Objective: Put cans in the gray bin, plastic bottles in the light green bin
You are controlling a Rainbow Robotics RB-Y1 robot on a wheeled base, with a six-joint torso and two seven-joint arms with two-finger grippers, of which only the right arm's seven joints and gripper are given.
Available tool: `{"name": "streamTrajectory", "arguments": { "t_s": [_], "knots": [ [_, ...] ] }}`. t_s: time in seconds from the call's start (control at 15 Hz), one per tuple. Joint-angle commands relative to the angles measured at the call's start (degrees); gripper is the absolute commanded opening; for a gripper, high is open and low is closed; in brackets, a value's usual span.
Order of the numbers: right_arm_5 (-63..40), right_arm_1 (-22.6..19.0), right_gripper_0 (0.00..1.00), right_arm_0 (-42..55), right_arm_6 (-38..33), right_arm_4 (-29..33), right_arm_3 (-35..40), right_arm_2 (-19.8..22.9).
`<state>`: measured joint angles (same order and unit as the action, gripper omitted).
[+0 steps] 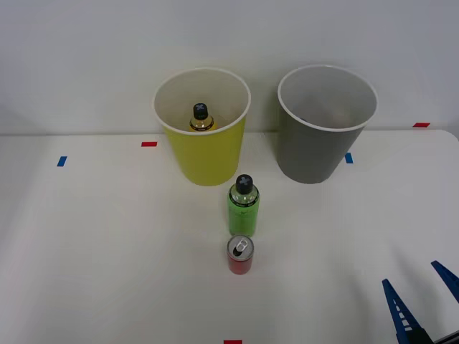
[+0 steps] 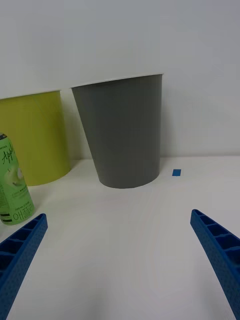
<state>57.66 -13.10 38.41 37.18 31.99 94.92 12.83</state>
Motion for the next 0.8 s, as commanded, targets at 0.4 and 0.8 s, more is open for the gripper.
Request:
{"name": "streamTrajectory", "arguments": {
  "t_s": [0.4, 0.8],
  "knots": [
    [0.0, 0.0, 1.00, 0.0, 0.0, 0.0, 0.0, 0.0],
    [0.0, 0.0, 1.00, 0.0, 0.0, 0.0, 0.0, 0.0]
  ]
}}
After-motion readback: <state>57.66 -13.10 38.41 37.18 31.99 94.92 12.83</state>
